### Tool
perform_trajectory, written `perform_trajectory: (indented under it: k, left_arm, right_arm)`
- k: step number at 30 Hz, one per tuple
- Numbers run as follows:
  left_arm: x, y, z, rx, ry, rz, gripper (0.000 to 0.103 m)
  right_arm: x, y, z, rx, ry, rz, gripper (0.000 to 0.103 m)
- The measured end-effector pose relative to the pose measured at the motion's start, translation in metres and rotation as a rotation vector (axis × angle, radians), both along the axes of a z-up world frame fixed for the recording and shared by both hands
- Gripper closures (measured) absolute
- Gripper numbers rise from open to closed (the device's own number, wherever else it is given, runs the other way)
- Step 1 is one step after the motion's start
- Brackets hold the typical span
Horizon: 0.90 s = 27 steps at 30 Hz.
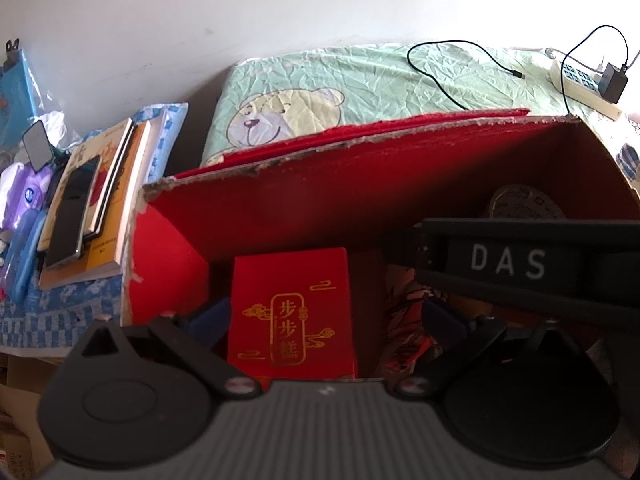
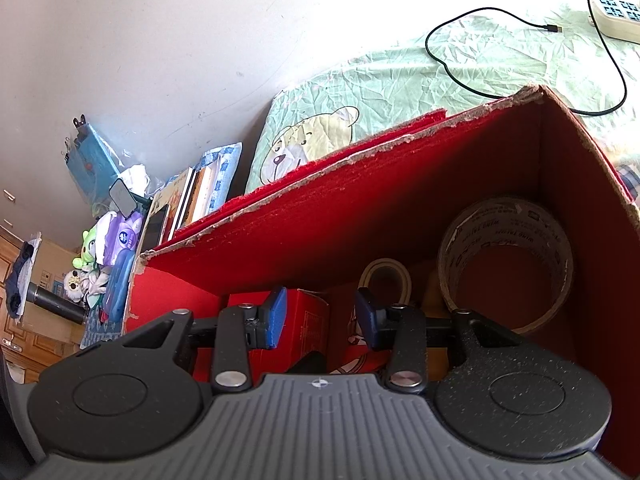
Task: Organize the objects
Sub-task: 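Lower the red gift box into the box beside the sandal, then open the right gripper and raise it out of the box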
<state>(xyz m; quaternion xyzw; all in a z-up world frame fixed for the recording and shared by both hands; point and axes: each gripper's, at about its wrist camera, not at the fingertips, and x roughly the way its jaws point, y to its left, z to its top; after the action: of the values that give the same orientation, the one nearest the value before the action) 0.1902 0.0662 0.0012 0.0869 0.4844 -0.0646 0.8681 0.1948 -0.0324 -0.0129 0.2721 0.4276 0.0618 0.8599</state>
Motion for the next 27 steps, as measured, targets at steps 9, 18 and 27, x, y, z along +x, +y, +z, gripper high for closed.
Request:
perform_trajectory:
  k: [9,18,27]
  left_arm:
    - [0.001,0.000,0.000,0.020,-0.002,0.014,0.002]
    - [-0.001,0.001,-0.001,0.042,-0.017,0.042,0.002]
    - [-0.005,-0.002,0.001,0.078,-0.062,0.051,0.002]
  right_arm:
    - [0.001,0.000,0.000,-0.002,0.007,0.002,0.060]
    - [-0.005,-0.003,0.002,-0.009,0.001,-0.043,0.061]
    - [-0.035,-0.018,0.021,-0.185,-0.066,-0.130,0.060]
